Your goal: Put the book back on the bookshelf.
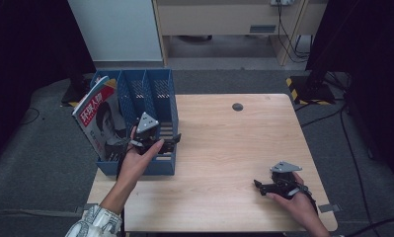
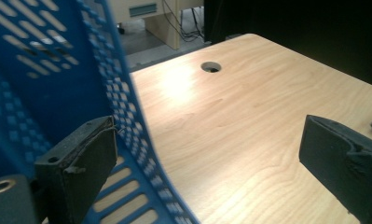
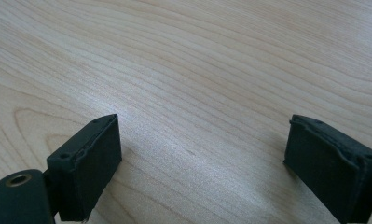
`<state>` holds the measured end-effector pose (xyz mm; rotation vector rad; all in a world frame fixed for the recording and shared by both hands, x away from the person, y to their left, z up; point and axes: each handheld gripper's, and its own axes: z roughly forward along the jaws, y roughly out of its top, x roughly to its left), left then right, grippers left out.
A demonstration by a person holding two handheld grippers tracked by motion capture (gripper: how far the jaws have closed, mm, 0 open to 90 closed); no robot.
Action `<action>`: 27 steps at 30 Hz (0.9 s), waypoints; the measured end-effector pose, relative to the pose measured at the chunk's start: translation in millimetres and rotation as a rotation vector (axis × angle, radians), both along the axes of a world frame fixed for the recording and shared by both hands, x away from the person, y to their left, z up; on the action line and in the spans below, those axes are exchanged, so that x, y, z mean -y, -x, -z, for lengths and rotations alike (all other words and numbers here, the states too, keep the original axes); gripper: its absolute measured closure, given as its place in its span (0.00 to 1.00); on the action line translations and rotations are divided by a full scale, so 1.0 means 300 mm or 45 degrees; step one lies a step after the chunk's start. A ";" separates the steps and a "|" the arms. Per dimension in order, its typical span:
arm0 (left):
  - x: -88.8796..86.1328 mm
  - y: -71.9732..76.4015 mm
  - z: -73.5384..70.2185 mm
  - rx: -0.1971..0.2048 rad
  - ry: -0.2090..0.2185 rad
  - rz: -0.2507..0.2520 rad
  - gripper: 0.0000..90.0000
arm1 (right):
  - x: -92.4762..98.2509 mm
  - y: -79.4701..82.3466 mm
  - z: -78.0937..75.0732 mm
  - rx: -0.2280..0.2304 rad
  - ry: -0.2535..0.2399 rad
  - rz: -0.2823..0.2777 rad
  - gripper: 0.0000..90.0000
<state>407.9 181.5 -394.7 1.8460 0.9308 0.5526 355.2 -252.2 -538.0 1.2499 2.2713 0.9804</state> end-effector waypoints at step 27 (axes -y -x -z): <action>0.200 0.056 0.044 -0.033 -0.049 0.176 0.04 | 0.000 0.000 0.000 0.000 0.001 -0.001 0.12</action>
